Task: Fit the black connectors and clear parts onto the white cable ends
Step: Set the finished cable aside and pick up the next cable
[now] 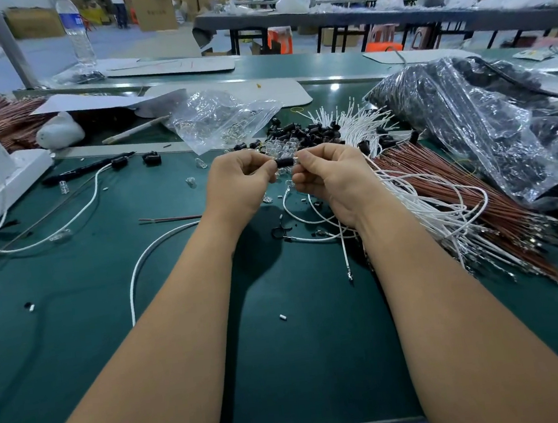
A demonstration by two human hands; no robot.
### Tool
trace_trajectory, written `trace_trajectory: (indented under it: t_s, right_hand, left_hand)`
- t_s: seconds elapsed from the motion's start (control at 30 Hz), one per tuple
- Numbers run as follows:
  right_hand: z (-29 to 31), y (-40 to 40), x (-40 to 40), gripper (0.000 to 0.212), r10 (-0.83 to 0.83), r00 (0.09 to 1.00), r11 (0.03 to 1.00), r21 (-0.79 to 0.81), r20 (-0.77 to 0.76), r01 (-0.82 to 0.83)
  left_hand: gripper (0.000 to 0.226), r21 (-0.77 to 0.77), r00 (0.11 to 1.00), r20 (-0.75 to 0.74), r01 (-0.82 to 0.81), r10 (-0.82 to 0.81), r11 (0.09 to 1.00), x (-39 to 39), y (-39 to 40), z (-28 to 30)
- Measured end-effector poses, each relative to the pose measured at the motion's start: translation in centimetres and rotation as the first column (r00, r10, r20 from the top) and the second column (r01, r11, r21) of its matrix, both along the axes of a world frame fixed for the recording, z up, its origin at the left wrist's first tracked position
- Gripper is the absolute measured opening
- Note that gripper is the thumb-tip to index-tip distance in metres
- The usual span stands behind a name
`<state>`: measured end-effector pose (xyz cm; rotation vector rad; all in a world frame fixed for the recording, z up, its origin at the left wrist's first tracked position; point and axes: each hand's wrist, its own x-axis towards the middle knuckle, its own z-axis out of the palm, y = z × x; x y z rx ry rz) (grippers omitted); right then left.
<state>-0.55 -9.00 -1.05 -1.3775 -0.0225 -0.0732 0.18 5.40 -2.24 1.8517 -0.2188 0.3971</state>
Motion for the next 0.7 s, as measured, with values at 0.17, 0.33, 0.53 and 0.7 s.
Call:
trace_trajectory:
  t_s: [0.17, 0.33, 0.53, 0.7]
  right_hand:
    - [0.00, 0.04, -0.12, 0.014, 0.009, 0.999, 0.999, -0.036, -0.046, -0.011]
    - [0.14, 0.11, 0.09, 0.013, -0.032, 0.998, 0.999, 0.006, -0.045, 0.032]
    - [0.40, -0.04, 0.07, 0.012, -0.024, 0.996, 0.997, 0.074, -0.085, 0.030]
    - [0.15, -0.05, -0.02, 0.011, -0.002, 0.998, 0.999, 0.038, -0.057, 0.004]
  left_hand:
    - [0.007, -0.047, 0.999, -0.021, 0.031, -0.032, 0.998, -0.27, -0.05, 0.14]
    - [0.008, -0.025, 0.999, -0.034, 0.018, -0.019, 1.000, -0.29, -0.25, 0.08]
    - [0.012, -0.058, 0.997, -0.032, 0.071, -0.073, 0.996, -0.31, 0.44, 0.27]
    - [0.010, -0.072, 0.996, -0.017, 0.083, -0.084, 0.994, -0.17, 0.64, 0.01]
